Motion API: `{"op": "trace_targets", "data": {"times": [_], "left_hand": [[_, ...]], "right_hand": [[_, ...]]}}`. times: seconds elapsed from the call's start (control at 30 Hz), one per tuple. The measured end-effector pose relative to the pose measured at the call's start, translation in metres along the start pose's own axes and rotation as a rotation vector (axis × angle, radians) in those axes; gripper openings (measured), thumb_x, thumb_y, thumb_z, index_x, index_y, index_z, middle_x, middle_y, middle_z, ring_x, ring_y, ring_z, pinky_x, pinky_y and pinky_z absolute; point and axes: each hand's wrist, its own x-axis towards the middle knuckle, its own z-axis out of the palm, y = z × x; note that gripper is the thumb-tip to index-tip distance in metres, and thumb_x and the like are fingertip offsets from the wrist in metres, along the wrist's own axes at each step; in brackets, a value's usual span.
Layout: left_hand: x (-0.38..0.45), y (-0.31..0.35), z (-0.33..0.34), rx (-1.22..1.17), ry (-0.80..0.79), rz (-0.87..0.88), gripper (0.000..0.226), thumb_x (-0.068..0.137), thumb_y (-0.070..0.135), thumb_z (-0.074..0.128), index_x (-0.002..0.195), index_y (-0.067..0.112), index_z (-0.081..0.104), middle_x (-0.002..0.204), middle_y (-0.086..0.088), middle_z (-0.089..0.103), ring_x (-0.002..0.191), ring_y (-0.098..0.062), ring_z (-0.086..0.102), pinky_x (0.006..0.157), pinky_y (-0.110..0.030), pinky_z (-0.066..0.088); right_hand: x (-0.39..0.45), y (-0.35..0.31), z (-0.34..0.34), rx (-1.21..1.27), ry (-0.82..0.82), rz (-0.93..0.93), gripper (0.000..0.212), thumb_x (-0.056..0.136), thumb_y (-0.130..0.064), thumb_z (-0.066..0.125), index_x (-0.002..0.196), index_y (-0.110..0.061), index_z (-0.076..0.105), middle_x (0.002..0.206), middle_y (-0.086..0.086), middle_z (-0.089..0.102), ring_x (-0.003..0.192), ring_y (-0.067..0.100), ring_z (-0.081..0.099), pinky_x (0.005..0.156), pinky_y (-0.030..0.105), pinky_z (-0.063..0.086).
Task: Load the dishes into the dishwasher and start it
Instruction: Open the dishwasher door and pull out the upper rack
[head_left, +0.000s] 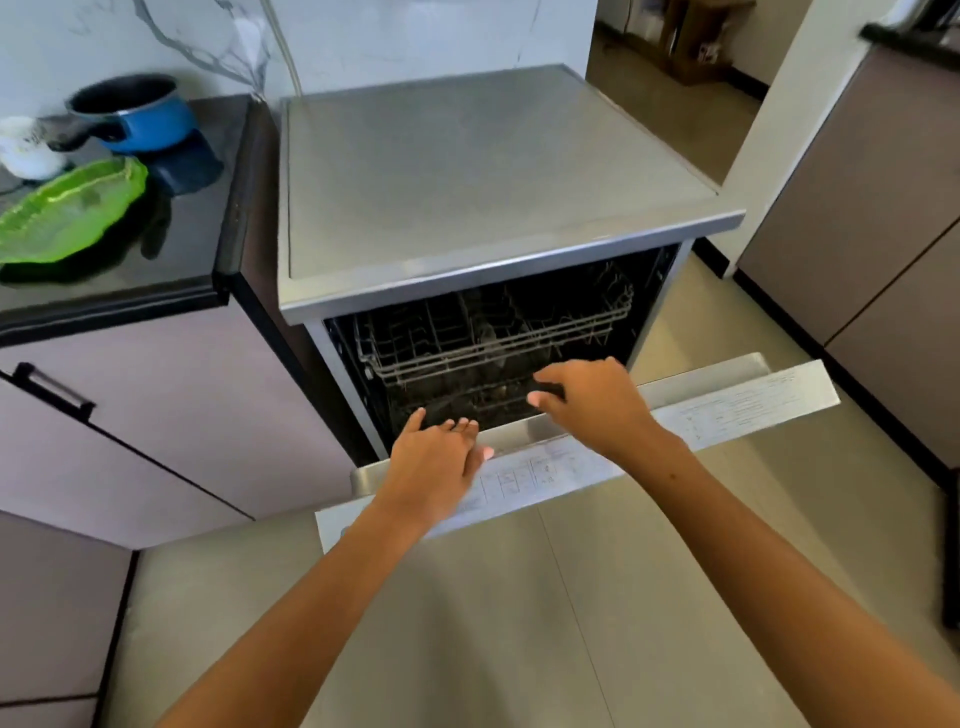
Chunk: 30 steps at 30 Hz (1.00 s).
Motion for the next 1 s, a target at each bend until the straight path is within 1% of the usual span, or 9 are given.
{"op": "trace_targets", "data": {"times": [0.07, 0.13, 0.43, 0.5, 0.57, 0.63, 0.7, 0.8, 1.0], "left_hand": [[-0.016, 0.014, 0.007, -0.024, -0.016, 0.011, 0.048, 0.102, 0.042, 0.027, 0.138, 0.017, 0.048, 0.132, 0.000, 0.058, 0.119, -0.016, 0.054, 0.114, -0.032, 0.014], [-0.035, 0.026, 0.016, -0.084, -0.028, 0.016, 0.044, 0.102, 0.039, 0.031, 0.136, 0.018, 0.050, 0.126, -0.003, 0.062, 0.113, -0.021, 0.056, 0.108, -0.029, 0.023], [-0.122, 0.075, 0.113, -0.296, -0.260, 0.134, 0.049, 0.101, 0.032, 0.037, 0.145, 0.012, 0.035, 0.147, -0.006, 0.042, 0.130, -0.024, 0.044, 0.112, -0.033, 0.024], [-0.142, 0.091, 0.146, -0.288, -0.353, 0.134, 0.053, 0.101, 0.034, 0.035, 0.148, 0.011, 0.027, 0.151, -0.007, 0.035, 0.135, -0.023, 0.037, 0.114, -0.033, 0.022], [-0.156, 0.104, 0.177, -0.275, -0.447, 0.149, 0.056, 0.102, 0.035, 0.032, 0.151, 0.011, 0.017, 0.157, -0.006, 0.021, 0.142, -0.021, 0.024, 0.118, -0.034, 0.013], [-0.168, 0.118, 0.205, -0.277, -0.524, 0.155, 0.058, 0.103, 0.035, 0.030, 0.152, 0.011, 0.010, 0.159, -0.007, 0.010, 0.145, -0.022, 0.015, 0.119, -0.035, 0.007], [-0.180, 0.130, 0.232, -0.282, -0.586, 0.154, 0.060, 0.103, 0.035, 0.029, 0.152, 0.009, 0.007, 0.159, -0.009, 0.006, 0.146, -0.024, 0.011, 0.118, -0.036, 0.004], [-0.191, 0.147, 0.276, -0.267, -0.615, 0.136, 0.063, 0.102, 0.037, 0.030, 0.151, 0.005, 0.008, 0.158, -0.013, 0.008, 0.145, -0.028, 0.012, 0.117, -0.038, 0.003], [-0.212, 0.165, 0.365, -0.270, -0.641, 0.091, 0.063, 0.103, 0.032, 0.032, 0.151, 0.007, 0.001, 0.159, -0.010, 0.001, 0.146, -0.026, 0.003, 0.117, -0.036, -0.002]], "right_hand": [[-0.007, 0.003, 0.023, -0.143, -0.280, -0.040, 0.049, 0.099, -0.041, 0.036, 0.142, -0.019, 0.036, 0.150, 0.007, 0.032, 0.139, 0.026, 0.025, 0.114, 0.049, 0.007], [-0.022, 0.011, 0.050, -0.237, -0.432, -0.049, 0.051, 0.100, -0.040, 0.030, 0.146, -0.018, 0.027, 0.154, 0.008, 0.024, 0.141, 0.025, 0.020, 0.113, 0.051, 0.004], [-0.149, 0.061, 0.168, -0.307, -0.468, -0.094, 0.058, 0.100, -0.027, 0.039, 0.149, -0.013, 0.013, 0.154, 0.010, 0.000, 0.144, 0.030, 0.012, 0.115, 0.042, 0.011], [-0.175, 0.073, 0.199, -0.249, -0.428, -0.115, 0.071, 0.081, -0.031, 0.070, 0.139, -0.005, 0.040, 0.147, 0.019, 0.027, 0.131, 0.036, 0.040, 0.104, 0.044, 0.036], [-0.197, 0.090, 0.232, -0.277, -0.422, -0.078, 0.084, 0.035, -0.035, 0.094, 0.110, -0.007, 0.068, 0.116, 0.018, 0.064, 0.099, 0.030, 0.067, 0.073, 0.038, 0.056], [-0.220, 0.110, 0.274, -0.236, -0.477, -0.029, 0.108, 0.019, -0.032, 0.095, 0.119, -0.008, 0.062, 0.114, 0.015, 0.066, 0.094, 0.028, 0.068, 0.068, 0.035, 0.056], [-0.244, 0.124, 0.314, -0.198, -0.532, -0.037, 0.131, 0.023, -0.031, 0.095, 0.138, -0.008, 0.037, 0.139, 0.019, 0.045, 0.110, 0.030, 0.061, 0.075, 0.036, 0.054], [-0.266, 0.135, 0.351, -0.228, -0.513, -0.095, 0.112, 0.038, -0.031, 0.093, 0.133, -0.008, 0.038, 0.147, 0.020, 0.033, 0.139, 0.030, 0.025, 0.083, 0.040, 0.051], [-0.289, 0.161, 0.425, -0.259, -0.607, -0.106, 0.106, 0.046, -0.026, 0.092, 0.134, -0.003, 0.038, 0.137, 0.024, 0.044, 0.122, 0.039, 0.045, 0.087, 0.046, 0.048]]}}
